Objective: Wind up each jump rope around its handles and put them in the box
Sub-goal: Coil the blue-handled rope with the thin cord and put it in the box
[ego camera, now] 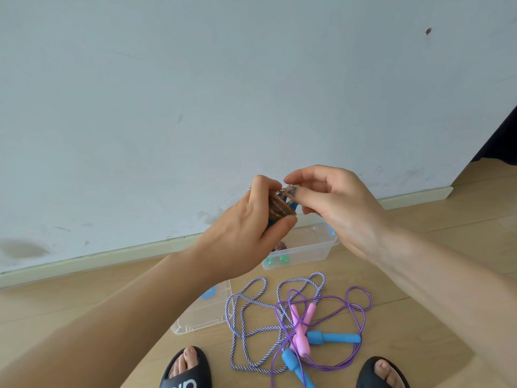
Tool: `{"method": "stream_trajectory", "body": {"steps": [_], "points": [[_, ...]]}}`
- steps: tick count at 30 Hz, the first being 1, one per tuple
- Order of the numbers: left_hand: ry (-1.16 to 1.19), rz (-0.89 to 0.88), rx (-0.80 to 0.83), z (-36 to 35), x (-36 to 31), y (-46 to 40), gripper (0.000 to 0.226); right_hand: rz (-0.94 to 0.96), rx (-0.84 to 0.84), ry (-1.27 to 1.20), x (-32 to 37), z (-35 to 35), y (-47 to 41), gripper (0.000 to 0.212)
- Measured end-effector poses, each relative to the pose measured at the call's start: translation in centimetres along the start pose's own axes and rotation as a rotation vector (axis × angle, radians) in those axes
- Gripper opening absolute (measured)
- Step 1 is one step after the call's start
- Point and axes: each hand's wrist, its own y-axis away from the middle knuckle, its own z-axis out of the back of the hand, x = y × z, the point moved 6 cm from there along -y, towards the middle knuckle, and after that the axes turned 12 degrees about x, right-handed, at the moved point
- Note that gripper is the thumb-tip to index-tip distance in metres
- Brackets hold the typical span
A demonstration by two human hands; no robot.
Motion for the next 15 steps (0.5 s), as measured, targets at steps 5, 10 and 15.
{"method": "stream_trajectory", "body": {"steps": [5,10,15], "points": [[0.178,0.038,0.059,0.2,0.0,0.1,0.023,0.087,0.055,0.062,0.3,-0.4,0.2,0.022],[0.231,0.099,0.066,0.3,0.6,0.0,0.025,0.225,0.012,0.319,1.1,-1.0,1.2,0.03],[0.165,0.099,0.067,0.7,1.4,0.1,0.024,0.31,-0.054,0.409,1.2,-1.2,1.3,0.026]]}}
